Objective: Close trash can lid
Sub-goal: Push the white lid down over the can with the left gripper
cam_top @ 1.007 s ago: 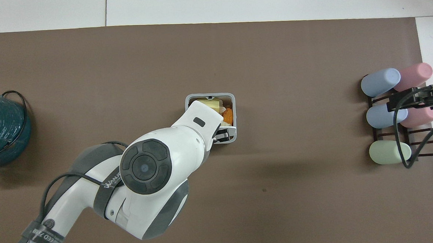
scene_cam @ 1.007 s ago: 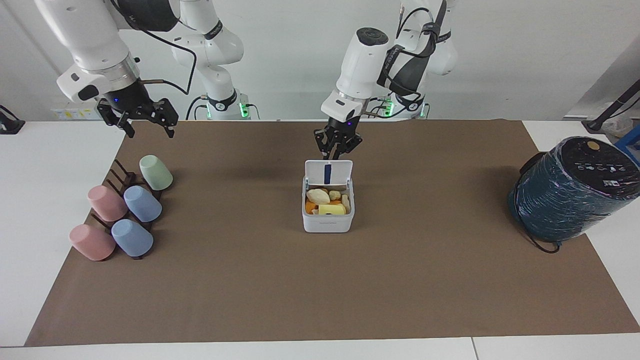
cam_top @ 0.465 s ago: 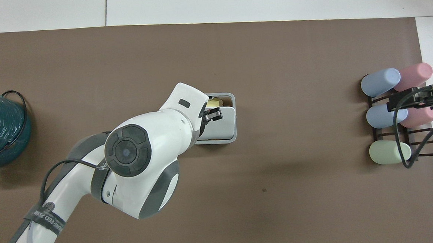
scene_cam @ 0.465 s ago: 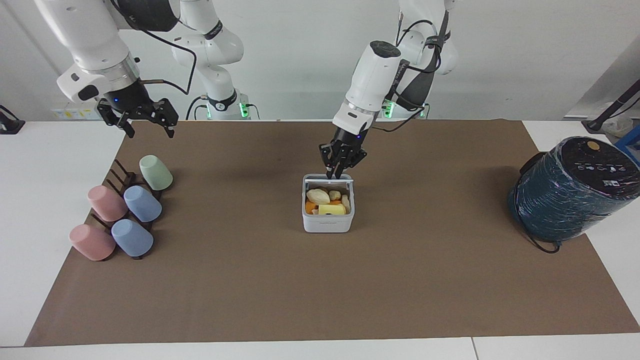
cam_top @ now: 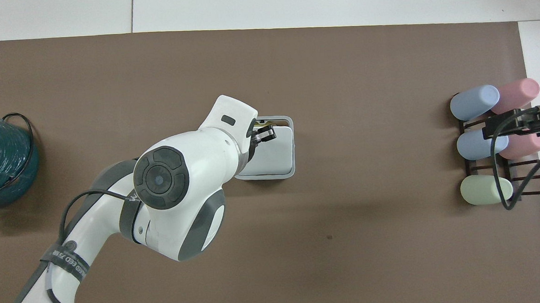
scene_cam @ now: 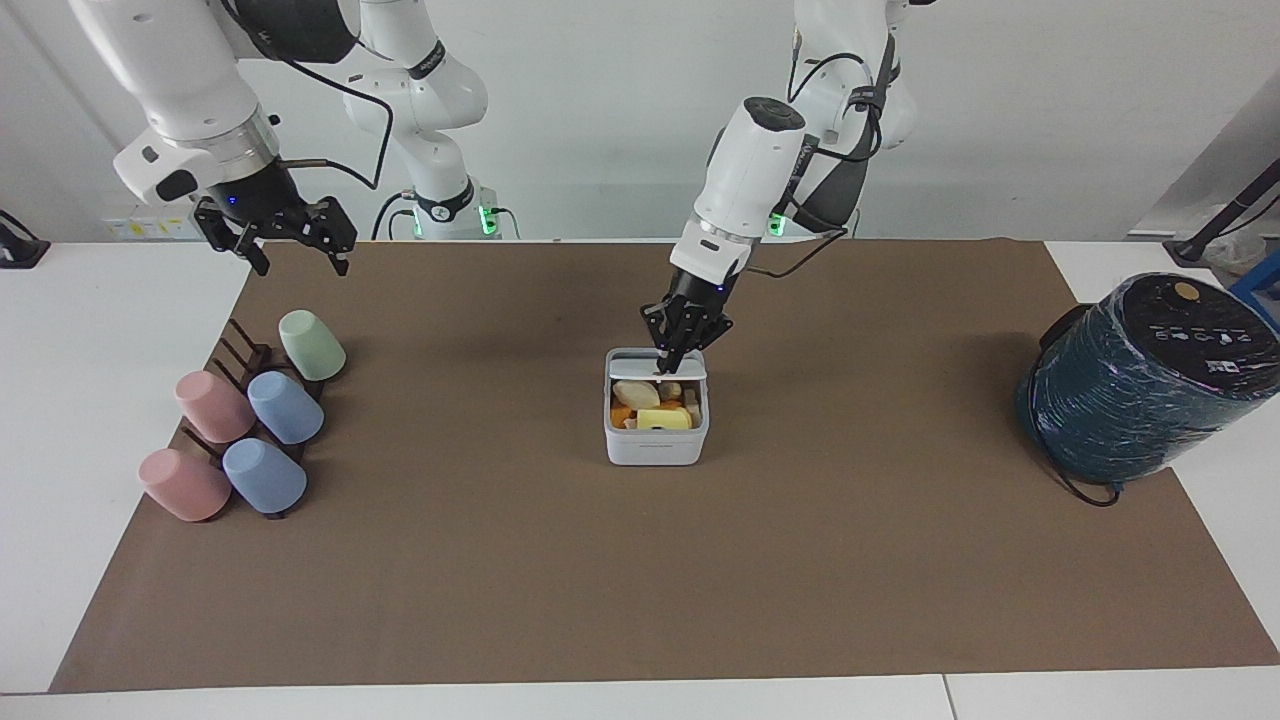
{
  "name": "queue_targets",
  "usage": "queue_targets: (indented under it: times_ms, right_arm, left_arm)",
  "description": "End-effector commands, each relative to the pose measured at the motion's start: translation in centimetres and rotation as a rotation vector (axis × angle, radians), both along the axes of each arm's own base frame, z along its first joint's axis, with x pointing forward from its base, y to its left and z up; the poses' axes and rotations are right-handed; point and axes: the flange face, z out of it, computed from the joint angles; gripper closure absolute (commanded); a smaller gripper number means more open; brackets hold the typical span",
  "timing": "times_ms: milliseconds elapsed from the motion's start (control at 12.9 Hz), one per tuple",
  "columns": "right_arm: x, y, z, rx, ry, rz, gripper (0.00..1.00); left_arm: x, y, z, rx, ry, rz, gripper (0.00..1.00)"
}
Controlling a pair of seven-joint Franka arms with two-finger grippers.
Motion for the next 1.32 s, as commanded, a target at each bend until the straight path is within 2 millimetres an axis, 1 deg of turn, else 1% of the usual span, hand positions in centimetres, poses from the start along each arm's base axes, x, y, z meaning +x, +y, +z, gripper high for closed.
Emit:
queue_targets:
  times_ms: [0, 77, 232, 310, 620, 697, 1085, 1162, 1239]
  right_arm:
    - [-0.6, 0.1, 0.3, 0.019, 0.003, -0.010, 0.00]
    - [-0.6, 0.1, 0.3, 0.017, 0.003, -0.010, 0.00]
    - [-0.5, 0.1, 0.4, 0.019, 0.001, -0.010, 0.00]
    - [-0.6, 0.1, 0.3, 0.017, 0.003, -0.010, 0.00]
    - [-0.6, 0.1, 0.3, 0.019, 0.003, -0.010, 0.00]
    - [-0.6, 0.1, 0.3, 0.019, 0.003, -0.010, 0.00]
    - [-0.6, 0.1, 0.3, 0.019, 0.003, -0.010, 0.00]
    - [-0.6, 0.1, 0.3, 0.019, 0.003, -0.010, 0.00]
    - [-0.6, 0.1, 0.3, 0.019, 0.003, -0.010, 0.00]
  left_arm:
    - [0.8, -0.8, -1.5, -0.013, -0.010, 0.014, 0.91]
    - [0.9, -1.1, -2.5, -0.008, -0.007, 0.015, 0.91]
    - [1.3, -1.2, -3.2, -0.007, -0.012, 0.018, 0.91]
    - [1.5, -1.5, -4.1, -0.001, -0.011, 0.018, 0.91]
    - [1.8, -1.5, -5.2, 0.005, -0.010, 0.022, 0.91]
    - [1.9, -1.6, -6.1, 0.010, -0.008, 0.023, 0.91]
    - [1.7, -2.2, -7.8, 0.026, 0.005, 0.015, 0.91]
    - [1.6, -2.4, -8.6, 0.033, 0.011, 0.012, 0.91]
    - [1.6, -2.5, -8.9, 0.033, 0.009, 0.012, 0.91]
